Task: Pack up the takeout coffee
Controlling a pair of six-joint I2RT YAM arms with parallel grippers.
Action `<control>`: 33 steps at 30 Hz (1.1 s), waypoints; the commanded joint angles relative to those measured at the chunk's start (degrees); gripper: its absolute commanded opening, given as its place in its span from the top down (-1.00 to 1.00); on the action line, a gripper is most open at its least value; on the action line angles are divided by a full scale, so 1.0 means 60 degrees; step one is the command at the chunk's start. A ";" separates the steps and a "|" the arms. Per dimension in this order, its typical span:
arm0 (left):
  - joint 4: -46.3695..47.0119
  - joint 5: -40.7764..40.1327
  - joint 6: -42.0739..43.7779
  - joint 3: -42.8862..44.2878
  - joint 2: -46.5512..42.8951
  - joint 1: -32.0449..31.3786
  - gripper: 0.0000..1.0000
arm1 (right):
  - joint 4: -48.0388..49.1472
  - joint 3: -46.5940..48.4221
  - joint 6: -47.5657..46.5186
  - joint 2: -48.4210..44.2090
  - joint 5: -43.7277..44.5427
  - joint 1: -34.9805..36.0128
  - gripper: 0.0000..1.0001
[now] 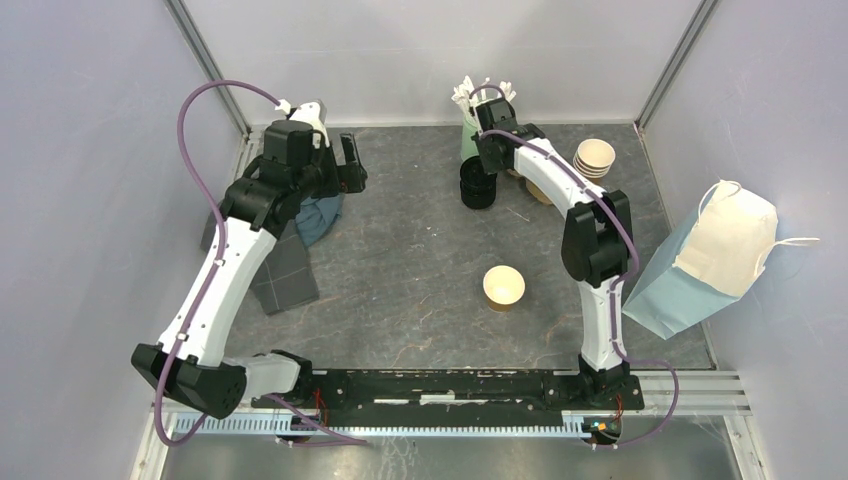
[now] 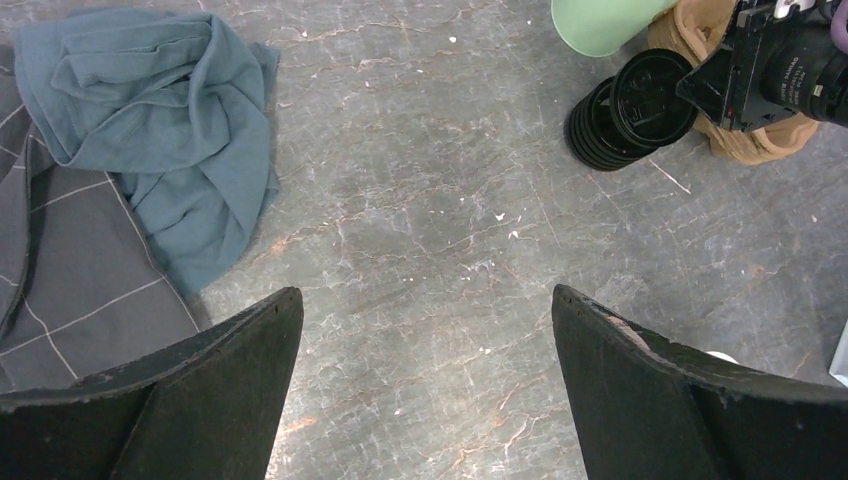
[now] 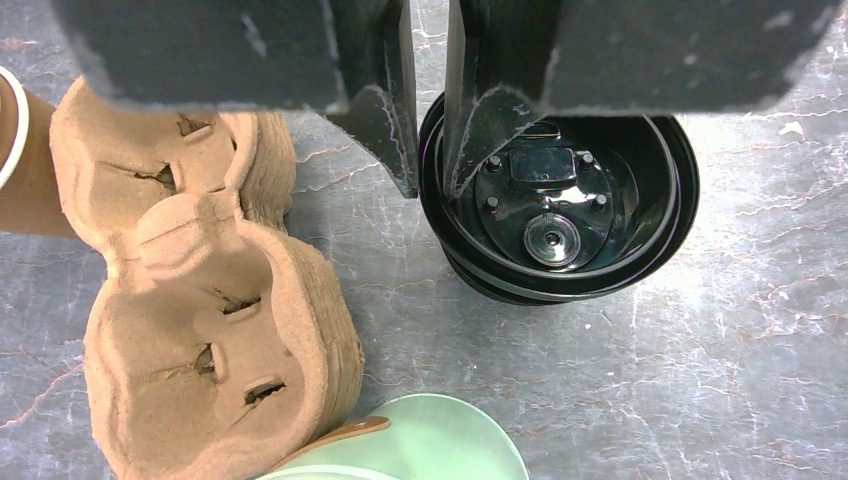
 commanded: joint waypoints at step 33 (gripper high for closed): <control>0.0481 0.1655 -0.6611 0.0208 0.3301 -0.3776 -0.29 | -0.0857 -0.5608 0.1171 -0.6547 -0.1865 0.1974 0.69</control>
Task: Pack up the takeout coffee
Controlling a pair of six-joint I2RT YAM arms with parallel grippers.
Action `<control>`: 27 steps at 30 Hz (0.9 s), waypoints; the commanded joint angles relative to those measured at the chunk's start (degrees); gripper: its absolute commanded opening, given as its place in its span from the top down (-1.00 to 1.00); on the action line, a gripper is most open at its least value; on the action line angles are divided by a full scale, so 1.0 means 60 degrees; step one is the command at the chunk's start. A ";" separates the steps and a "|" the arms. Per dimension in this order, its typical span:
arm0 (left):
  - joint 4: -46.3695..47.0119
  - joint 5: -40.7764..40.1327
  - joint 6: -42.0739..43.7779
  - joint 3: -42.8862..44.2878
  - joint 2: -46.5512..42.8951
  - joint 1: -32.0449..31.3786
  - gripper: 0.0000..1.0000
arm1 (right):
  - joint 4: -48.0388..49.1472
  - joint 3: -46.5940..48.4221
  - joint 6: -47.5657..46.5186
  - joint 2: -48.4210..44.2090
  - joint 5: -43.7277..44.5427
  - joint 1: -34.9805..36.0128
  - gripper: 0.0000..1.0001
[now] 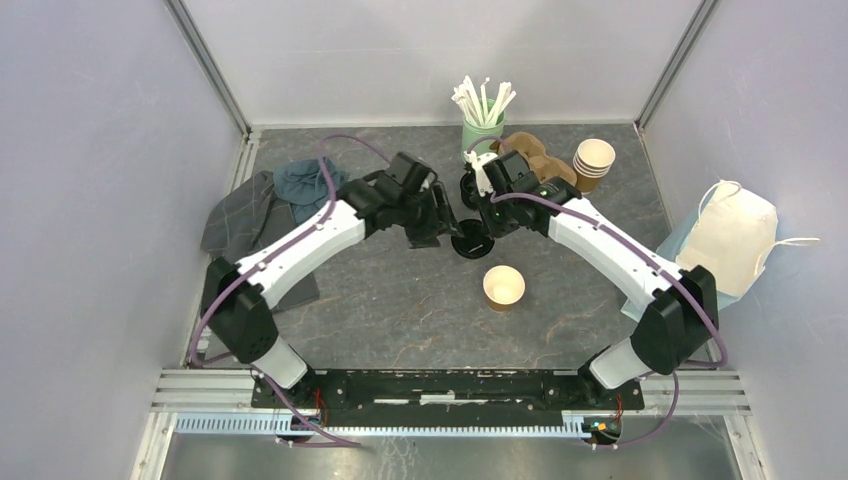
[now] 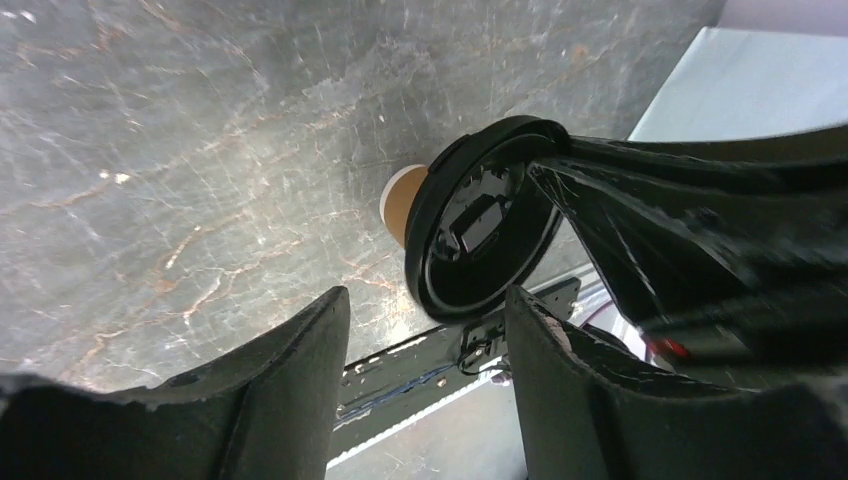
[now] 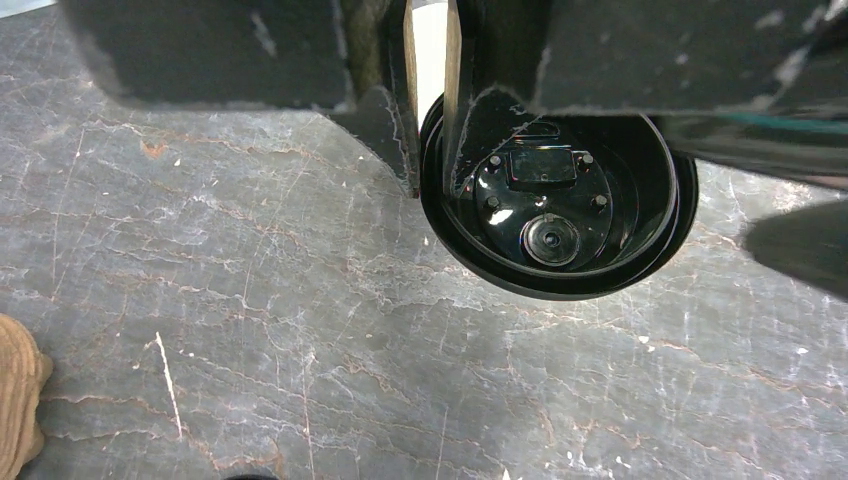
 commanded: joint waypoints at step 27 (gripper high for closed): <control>-0.1860 -0.2251 -0.0321 0.2310 0.1652 -0.1101 0.46 | 0.0150 0.0476 0.0061 -0.0454 0.0443 0.0552 0.67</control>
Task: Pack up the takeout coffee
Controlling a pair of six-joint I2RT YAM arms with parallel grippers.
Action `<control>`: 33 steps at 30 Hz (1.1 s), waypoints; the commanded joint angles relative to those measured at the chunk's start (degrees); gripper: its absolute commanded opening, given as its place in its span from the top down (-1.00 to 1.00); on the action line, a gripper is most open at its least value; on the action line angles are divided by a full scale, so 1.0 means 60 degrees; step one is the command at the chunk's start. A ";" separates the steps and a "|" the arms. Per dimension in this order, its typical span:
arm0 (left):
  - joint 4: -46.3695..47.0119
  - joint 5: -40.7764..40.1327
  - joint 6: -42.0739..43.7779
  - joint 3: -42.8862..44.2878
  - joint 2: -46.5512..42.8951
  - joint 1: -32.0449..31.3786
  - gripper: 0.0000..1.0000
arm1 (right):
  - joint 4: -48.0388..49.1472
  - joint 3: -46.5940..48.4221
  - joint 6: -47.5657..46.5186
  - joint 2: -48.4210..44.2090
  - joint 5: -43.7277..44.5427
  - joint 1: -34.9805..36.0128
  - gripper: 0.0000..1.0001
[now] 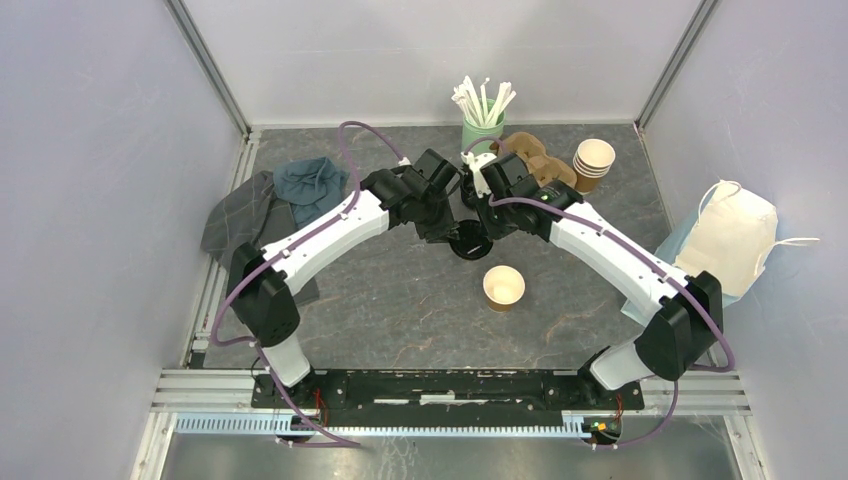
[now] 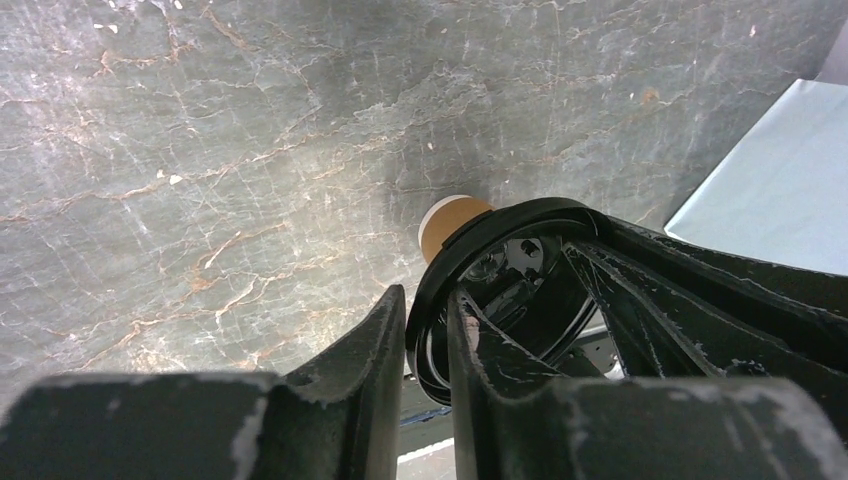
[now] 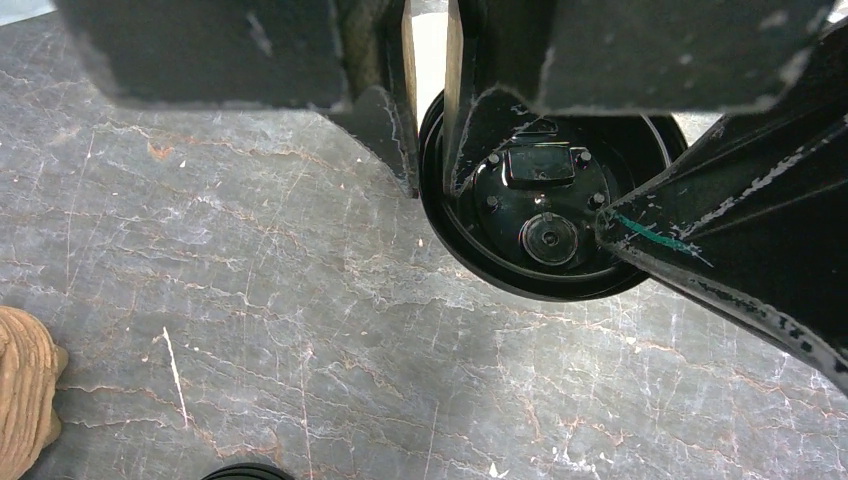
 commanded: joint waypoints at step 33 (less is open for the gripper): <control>1.4768 0.6586 -0.7191 -0.4355 -0.3624 0.2218 0.92 | 0.7944 -0.0187 0.7237 -0.3651 -0.9462 -0.3814 -0.96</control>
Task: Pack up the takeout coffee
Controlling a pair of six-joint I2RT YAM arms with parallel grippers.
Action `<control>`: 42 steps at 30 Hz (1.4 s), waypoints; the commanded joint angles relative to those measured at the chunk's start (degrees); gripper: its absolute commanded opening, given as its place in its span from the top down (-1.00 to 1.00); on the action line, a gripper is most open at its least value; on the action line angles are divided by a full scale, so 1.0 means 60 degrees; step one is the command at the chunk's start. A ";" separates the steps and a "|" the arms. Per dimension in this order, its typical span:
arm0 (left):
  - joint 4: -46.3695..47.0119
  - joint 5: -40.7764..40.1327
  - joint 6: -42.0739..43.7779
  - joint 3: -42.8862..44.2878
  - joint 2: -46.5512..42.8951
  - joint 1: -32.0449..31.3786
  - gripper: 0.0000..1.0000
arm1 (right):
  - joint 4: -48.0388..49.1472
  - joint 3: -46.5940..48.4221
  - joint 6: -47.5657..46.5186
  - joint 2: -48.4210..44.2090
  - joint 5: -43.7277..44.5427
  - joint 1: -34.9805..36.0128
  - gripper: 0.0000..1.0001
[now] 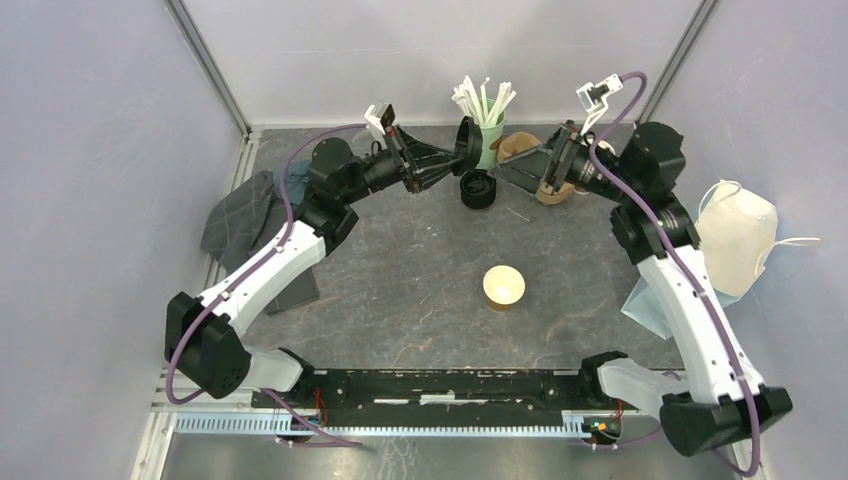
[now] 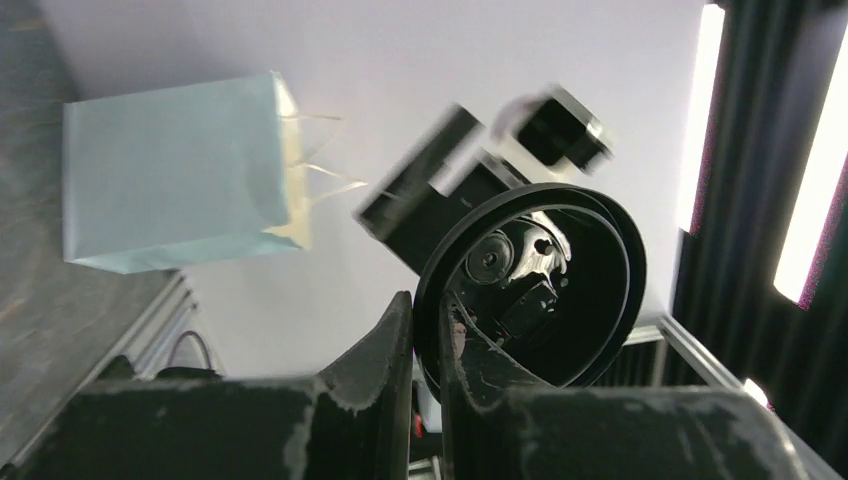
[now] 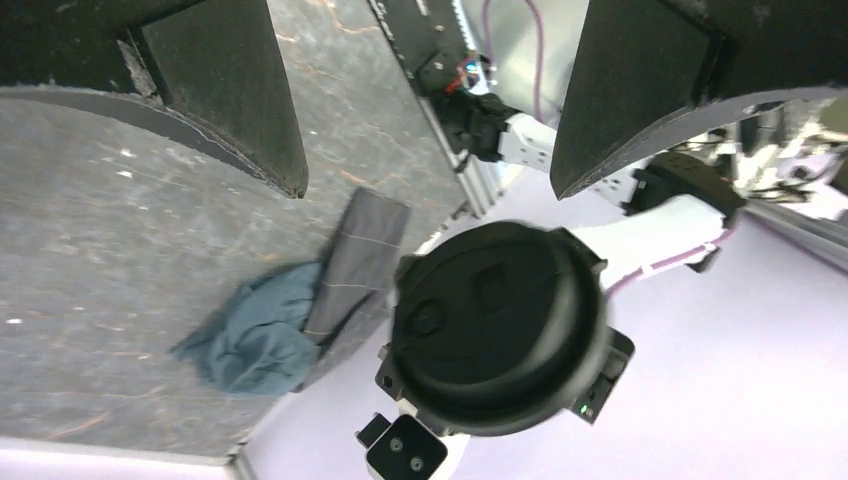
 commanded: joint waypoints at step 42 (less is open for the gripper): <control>0.3307 0.0897 -0.1747 0.0013 0.0257 -0.0368 0.96 | 0.6033 -0.0030 0.4383 0.1385 -0.0811 0.0939 -0.80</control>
